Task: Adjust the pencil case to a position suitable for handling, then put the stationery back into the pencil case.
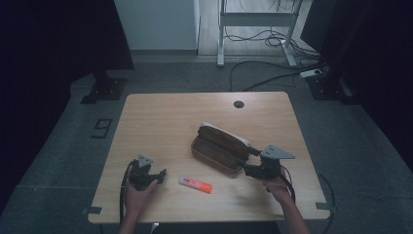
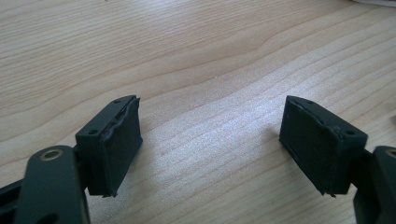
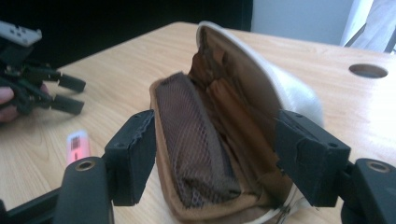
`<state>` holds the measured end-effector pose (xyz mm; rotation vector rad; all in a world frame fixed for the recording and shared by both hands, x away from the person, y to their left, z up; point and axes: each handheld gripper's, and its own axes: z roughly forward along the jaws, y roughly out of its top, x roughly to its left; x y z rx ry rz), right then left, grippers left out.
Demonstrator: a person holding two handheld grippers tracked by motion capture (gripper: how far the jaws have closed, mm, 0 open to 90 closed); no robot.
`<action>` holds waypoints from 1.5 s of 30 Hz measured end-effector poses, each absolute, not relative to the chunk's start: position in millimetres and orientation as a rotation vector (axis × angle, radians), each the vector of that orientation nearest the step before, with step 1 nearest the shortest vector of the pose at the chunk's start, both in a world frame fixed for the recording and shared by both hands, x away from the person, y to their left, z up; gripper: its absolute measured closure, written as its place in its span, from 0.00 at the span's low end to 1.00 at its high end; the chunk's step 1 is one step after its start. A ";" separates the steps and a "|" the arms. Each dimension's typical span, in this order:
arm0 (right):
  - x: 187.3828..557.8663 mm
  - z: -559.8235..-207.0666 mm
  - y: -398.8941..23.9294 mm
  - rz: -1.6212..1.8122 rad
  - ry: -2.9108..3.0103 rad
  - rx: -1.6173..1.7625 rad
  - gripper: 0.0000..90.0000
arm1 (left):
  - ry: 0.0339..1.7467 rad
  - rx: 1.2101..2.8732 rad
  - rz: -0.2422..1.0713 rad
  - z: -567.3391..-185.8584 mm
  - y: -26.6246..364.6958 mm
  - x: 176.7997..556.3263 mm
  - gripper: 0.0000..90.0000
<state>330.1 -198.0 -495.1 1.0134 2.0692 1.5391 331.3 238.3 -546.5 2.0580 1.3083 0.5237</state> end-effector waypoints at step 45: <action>314.7 -509.0 -102.0 1.572 2.302 0.854 0.45 | 1.307 2.058 0.523 -546.5 237.8 330.9 0.23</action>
